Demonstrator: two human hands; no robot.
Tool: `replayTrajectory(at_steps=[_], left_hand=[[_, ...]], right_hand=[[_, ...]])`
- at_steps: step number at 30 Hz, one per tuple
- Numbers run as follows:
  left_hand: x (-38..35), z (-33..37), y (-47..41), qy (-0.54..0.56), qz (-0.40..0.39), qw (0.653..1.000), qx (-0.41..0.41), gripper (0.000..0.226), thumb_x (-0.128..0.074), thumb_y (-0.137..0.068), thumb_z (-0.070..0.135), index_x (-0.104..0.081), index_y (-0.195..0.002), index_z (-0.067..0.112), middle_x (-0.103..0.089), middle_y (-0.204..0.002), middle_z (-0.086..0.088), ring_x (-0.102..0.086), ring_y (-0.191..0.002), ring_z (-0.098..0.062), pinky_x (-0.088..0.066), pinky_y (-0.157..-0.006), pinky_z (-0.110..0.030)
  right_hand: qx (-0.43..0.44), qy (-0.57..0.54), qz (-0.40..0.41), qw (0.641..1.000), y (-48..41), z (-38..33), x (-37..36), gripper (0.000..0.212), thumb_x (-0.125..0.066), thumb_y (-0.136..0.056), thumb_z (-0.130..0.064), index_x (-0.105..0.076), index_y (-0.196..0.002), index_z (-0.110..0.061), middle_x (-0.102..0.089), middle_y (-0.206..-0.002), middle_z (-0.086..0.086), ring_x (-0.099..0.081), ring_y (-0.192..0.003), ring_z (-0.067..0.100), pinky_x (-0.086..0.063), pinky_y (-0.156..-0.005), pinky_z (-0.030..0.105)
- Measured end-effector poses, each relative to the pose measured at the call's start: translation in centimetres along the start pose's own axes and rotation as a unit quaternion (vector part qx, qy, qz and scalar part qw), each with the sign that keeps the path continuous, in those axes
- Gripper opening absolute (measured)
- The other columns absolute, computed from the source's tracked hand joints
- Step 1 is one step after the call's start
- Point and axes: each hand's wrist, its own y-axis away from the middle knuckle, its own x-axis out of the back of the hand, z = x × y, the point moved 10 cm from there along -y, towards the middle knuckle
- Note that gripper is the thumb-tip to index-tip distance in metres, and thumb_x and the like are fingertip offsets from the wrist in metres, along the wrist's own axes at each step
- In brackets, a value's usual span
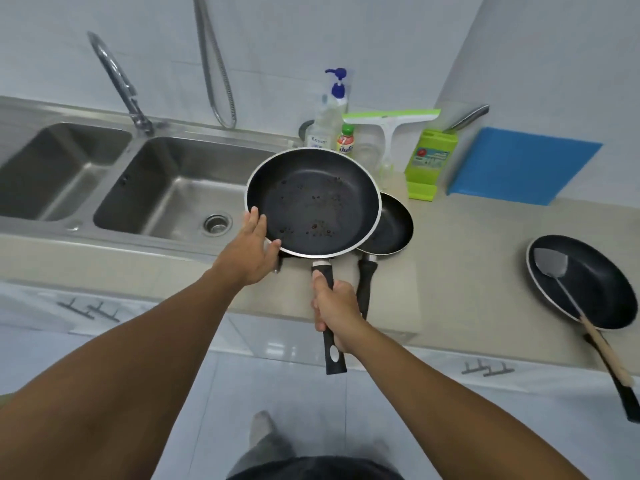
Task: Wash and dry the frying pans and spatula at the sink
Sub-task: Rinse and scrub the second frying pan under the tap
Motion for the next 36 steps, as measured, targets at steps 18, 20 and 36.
replayTrajectory(at_steps=[18,20,36], left_hand=[[7.7,-17.4,-6.9,0.033,0.015,0.995,0.097,0.064,-0.037,-0.111,0.029,-0.01,-0.163,0.003,-0.001,-0.173,-0.013,-0.001,-0.16,-0.026,-0.011,-0.126,-0.038],[8.9,-19.1,-7.8,0.042,0.015,0.994,0.102,0.066,-0.043,-0.109,0.028,-0.015,-0.164,0.006,-0.009,-0.173,-0.011,-0.011,-0.159,-0.027,-0.017,-0.126,-0.041],[23.8,-34.5,-29.9,0.048,0.031,0.991,0.125,0.053,-0.045,-0.085,0.002,-0.044,-0.139,-0.002,-0.04,-0.152,-0.024,-0.041,-0.14,-0.042,-0.036,-0.116,-0.05]], right_hand=[[-0.011,0.058,-0.061,0.996,-7.8,-5.9,-17.1,0.04,-0.05,-0.101,-0.042,-0.06,-0.104,-0.003,-0.048,-0.058,0.001,-0.042,-0.041,0.011,-0.037,-0.04,0.025],[-0.02,0.06,-0.062,0.996,-8.6,-6.0,-18.2,0.04,-0.051,-0.101,-0.042,-0.061,-0.106,-0.004,-0.048,-0.058,0.001,-0.042,-0.042,0.012,-0.036,-0.04,0.025],[-0.069,0.052,-0.023,0.996,-15.3,-8.5,-27.7,0.032,-0.052,-0.104,-0.037,-0.061,-0.101,-0.007,-0.041,-0.058,0.003,-0.032,-0.036,0.013,-0.026,-0.037,0.023]])
